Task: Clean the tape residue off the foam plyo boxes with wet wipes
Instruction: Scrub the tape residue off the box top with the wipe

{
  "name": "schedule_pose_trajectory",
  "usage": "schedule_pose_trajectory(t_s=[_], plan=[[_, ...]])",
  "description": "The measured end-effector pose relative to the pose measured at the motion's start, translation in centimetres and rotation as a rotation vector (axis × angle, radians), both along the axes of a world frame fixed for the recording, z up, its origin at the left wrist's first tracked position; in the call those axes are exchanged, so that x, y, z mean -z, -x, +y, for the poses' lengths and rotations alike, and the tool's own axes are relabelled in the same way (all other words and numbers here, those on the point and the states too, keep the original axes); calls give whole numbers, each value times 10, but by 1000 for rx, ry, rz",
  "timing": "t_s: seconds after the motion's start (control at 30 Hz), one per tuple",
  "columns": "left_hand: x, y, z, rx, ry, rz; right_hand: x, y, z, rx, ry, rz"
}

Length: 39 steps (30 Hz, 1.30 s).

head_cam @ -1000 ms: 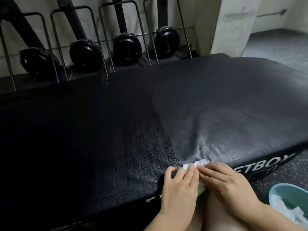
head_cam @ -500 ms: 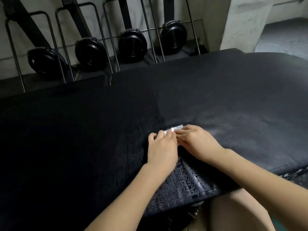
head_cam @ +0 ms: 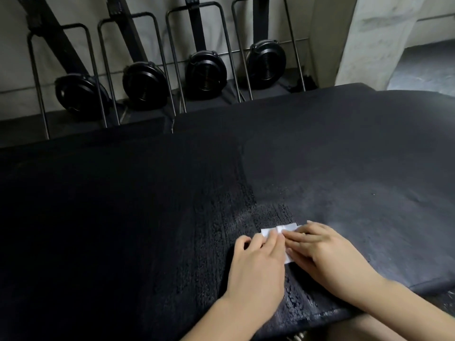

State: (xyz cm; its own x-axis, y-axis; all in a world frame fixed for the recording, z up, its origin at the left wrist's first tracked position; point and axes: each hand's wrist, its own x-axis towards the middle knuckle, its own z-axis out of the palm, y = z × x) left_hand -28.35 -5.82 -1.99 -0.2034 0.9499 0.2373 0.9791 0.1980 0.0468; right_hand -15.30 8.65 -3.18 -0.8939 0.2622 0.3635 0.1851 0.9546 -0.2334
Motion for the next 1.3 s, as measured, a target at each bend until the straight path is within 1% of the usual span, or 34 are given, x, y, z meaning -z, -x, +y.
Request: schedule_pose_trajectory(t_s=[0.1, 0.23, 0.37, 0.43, 0.57, 0.73, 0.83, 0.9, 0.97, 1.07, 1.23, 1.3], plan=[[-7, 33, 33, -58, 31, 16, -3, 40, 30, 12, -14, -28], [-14, 89, 86, -132, 80, 13, 0, 113, 81, 31, -64, -86], [-23, 144, 143, -197, 126, 47, -5, 175, 132, 110, 9, -139], [-25, 160, 162, -231, 157, 40, -7, 196, 148, 105, 49, -148], [-23, 160, 164, -242, 136, 43, -1, 200, 152, 119, 27, -164], [-26, 125, 124, -95, 86, 82, 9, 151, 120, 50, -87, -137], [-21, 111, 102, -21, 76, 86, 8, 122, 104, -11, -58, -126], [-20, 114, 102, -12, 61, 64, 6, 122, 107, 2, -69, -116], [-21, 126, 113, -23, 72, 41, 6, 138, 118, 39, -140, -122], [-25, 159, 145, -82, 91, 23, 2, 177, 146, 67, -160, -142], [-35, 219, 212, -174, 143, 7, -5, 250, 206, 82, -58, -95], [-34, 240, 233, -211, 162, -21, -6, 274, 226, 96, -3, -115]])
